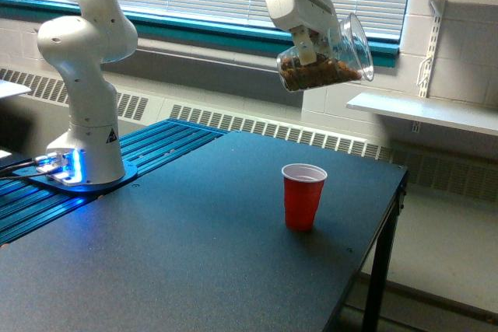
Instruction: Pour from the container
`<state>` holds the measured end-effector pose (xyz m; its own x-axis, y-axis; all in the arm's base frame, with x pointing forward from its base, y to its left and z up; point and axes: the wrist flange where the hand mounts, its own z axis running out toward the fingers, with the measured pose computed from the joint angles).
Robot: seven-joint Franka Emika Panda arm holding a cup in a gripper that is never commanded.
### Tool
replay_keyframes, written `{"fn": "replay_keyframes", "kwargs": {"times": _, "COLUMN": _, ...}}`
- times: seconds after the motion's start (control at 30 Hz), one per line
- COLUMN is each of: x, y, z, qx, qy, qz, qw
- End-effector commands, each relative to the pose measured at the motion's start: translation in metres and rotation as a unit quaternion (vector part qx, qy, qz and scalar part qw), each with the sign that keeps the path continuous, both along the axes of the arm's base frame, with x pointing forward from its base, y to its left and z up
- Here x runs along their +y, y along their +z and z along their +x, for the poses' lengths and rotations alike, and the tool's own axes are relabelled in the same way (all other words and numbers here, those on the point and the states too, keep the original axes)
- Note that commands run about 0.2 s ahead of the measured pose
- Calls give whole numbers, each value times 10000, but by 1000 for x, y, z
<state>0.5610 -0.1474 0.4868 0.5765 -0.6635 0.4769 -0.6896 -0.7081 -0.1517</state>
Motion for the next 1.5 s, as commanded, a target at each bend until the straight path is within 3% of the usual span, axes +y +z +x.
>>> {"fn": "replay_keyframes", "kwargs": {"times": 0.03, "x": -4, "y": 32, "z": -6, "qx": -403, "qy": -21, "qz": -48, "qw": 9992}}
{"fn": "replay_keyframes", "kwargs": {"times": 0.1, "x": -12, "y": 26, "z": -6, "qx": -472, "qy": 8, "qz": 16, "qw": 9989}}
{"fn": "replay_keyframes", "kwargs": {"times": 0.2, "x": -2, "y": 32, "z": -4, "qx": -497, "qy": 18, "qz": -140, "qw": 9987}}
{"fn": "replay_keyframes", "kwargs": {"times": 0.63, "x": 14, "y": 21, "z": -27, "qx": -422, "qy": 368, "qz": -256, "qw": 9981}}
{"fn": "replay_keyframes", "kwargs": {"times": 1.13, "x": 44, "y": -1, "z": -70, "qx": -289, "qy": 813, "qz": -535, "qw": 9948}}
{"fn": "replay_keyframes", "kwargs": {"times": 1.5, "x": 76, "y": -27, "z": -105, "qx": -99, "qy": 1182, "qz": -519, "qw": 9916}}
